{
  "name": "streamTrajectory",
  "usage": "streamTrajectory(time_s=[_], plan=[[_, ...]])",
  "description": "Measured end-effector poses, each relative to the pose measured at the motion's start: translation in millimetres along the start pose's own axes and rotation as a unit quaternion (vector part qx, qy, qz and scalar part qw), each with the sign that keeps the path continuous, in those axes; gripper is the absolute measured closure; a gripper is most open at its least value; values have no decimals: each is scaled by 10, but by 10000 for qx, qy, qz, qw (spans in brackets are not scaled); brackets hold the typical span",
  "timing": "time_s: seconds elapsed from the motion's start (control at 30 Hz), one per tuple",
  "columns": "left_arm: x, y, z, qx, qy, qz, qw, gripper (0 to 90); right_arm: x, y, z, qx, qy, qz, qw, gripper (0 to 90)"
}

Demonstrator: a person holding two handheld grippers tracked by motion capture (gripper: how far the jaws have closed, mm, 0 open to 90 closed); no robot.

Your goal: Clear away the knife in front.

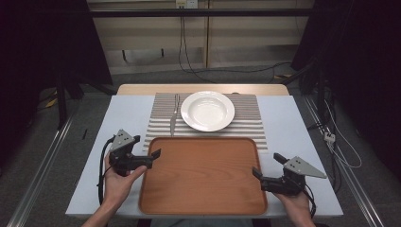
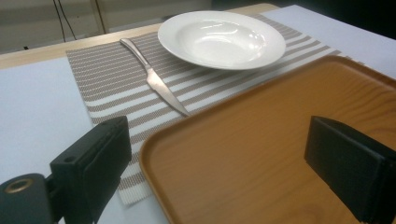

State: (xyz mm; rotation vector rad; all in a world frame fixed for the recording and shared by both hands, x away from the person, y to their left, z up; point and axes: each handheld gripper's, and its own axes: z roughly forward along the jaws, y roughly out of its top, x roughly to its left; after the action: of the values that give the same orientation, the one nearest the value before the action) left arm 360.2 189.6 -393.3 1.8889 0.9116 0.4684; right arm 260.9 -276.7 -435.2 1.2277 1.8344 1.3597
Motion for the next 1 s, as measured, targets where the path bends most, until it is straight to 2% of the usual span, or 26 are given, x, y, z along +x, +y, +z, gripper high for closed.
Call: streamTrajectory(time_s=[0.13, 0.27, 0.4, 0.43, 0.53, 0.63, 0.8, 0.83, 0.93, 1.0], plan=[[30, 38, 71, 110, -26, -36, 9999, 65, -11, 1, -3, 2, -16, 0, 10000, 41], [48, 101, 134, 109, -83, -62, 9999, 66, -13, 2, 4, -4, 7, 14, 10000, 41], [51, 198, 184, 111, -49, -34, 9999, 90, -10, 7, 8, -16, 23, 4, 10000, 42], [55, 244, 204, 90, -26, 67, 9999, 107, -11, 8, 10, -21, 29, -11, 10000, 42], [55, 275, 242, 36, 22, 21, 10000, 91, -15, 10, 18, -17, 42, -16, 10000, 42], [75, 328, 335, 102, 58, 91, 9999, 90, -22, 9, 20, -3, 49, 4, 10000, 41], [119, 370, 426, 92, 69, 47, 9999, 91, -26, 9, 10, -31, 42, 10, 10000, 41], [154, 381, 488, 188, 97, 45, 9998, 91, -27, 9, 12, -27, 38, 3, 10000, 41], [196, 386, 548, 288, 181, 90, 9994, 87, -25, 9, 17, -13, 53, -12, 10000, 41], [243, 396, 597, 346, 201, 47, 9992, 87, -24, 10, 21, -38, 58, 13, 10000, 41]])
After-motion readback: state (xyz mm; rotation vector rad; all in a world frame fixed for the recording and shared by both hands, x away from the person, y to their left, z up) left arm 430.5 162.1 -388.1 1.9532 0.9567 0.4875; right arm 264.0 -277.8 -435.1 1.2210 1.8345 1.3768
